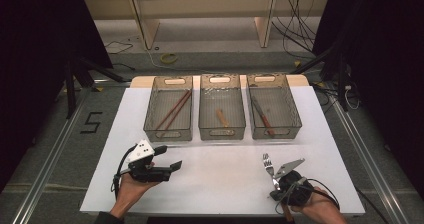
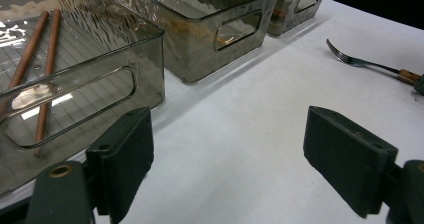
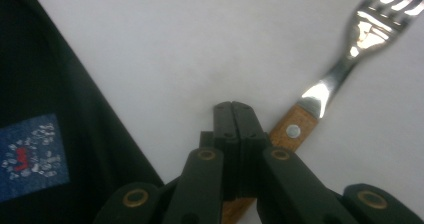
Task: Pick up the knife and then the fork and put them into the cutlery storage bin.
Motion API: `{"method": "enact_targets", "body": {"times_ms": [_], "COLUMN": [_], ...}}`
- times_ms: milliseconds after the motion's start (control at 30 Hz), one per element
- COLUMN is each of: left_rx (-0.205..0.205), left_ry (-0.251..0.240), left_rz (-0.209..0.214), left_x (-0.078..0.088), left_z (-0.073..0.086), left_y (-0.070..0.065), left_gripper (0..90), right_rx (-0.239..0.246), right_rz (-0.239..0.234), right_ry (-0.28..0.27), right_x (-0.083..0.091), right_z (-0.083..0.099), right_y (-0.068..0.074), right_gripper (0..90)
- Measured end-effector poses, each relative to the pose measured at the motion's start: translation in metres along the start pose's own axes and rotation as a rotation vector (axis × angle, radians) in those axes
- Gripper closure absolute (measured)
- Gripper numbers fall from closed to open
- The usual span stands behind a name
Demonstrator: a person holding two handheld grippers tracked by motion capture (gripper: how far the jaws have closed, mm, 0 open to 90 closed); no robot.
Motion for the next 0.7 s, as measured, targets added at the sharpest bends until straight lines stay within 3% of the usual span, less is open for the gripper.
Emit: {"method": "enact_targets", "body": {"times_ms": [333, 567, 633, 700], "left_rx": [-0.001, 0.002, 0.002, 0.000], "left_ry": [0.000, -0.002, -0.002, -0.001], "left_rz": [0.000, 0.000, 0.000, 0.000], "left_x": [0.000, 0.000, -0.001, 0.000], "left_z": [0.000, 0.000, 0.000, 0.000], "left_y": [0.000, 0.000, 0.000, 0.000], "left_gripper": [19.4, 19.4, 19.5, 19.5], "right_rx": [-0.085, -0.090, -0.083, -0.081], "right_rz": [0.076, 0.073, 0.076, 0.111], "right_ry": [-0.008, -0.052, -0.088, -0.111], "right_x": [0.014, 0.023, 0.029, 0.037], "right_z": [0.014, 0.014, 0.010, 0.007], "right_y": [-0.032, -0.034, -0.033, -0.032], "right_gripper": [90.0, 89.9, 83.7, 74.6]}}
Point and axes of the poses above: each handheld gripper's, and its own axes: x roughly backward along the jaws, z roughly out of its underside, y roughly to its left, the point moved 3 cm from there along -x, roughly forward along the jaws, and after that the axes turned 1 degree about -y, right-handed, at the moved point
